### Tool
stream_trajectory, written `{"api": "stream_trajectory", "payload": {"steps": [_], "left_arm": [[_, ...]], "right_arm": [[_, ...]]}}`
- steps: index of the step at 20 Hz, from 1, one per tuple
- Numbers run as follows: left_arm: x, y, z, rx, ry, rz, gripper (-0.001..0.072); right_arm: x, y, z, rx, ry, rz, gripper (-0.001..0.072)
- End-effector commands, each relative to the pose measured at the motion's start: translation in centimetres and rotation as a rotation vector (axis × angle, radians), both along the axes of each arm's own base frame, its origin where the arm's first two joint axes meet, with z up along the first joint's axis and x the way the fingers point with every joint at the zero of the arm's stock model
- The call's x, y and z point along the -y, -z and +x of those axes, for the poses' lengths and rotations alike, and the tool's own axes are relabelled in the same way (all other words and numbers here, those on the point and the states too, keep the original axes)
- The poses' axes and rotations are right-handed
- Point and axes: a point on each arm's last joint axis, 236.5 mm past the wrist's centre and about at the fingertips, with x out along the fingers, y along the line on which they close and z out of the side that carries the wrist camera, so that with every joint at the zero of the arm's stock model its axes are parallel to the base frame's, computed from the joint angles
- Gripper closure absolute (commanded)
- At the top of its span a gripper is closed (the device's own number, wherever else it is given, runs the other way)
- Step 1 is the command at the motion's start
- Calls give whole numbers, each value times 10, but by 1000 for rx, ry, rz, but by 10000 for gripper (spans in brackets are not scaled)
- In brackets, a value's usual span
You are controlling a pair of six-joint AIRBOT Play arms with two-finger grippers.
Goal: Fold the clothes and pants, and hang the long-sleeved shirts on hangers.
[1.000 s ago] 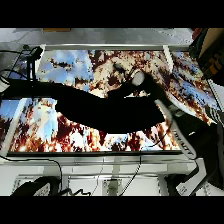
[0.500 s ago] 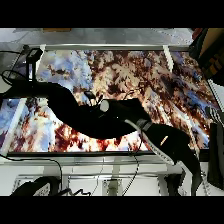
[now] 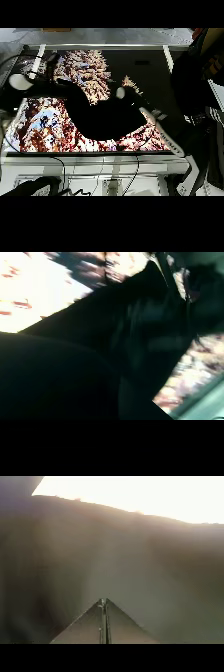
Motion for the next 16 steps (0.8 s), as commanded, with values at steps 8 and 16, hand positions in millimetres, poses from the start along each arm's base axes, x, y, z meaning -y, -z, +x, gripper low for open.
{"api": "stream_trajectory", "payload": {"steps": [8,16], "left_arm": [[231,84,-30,-70,68,-215,612],[215,67,-15,81,96,-157,7]], "right_arm": [[229,-121,68,162,366,-84,698],[344,-93,20,65,167,-290,699]]}}
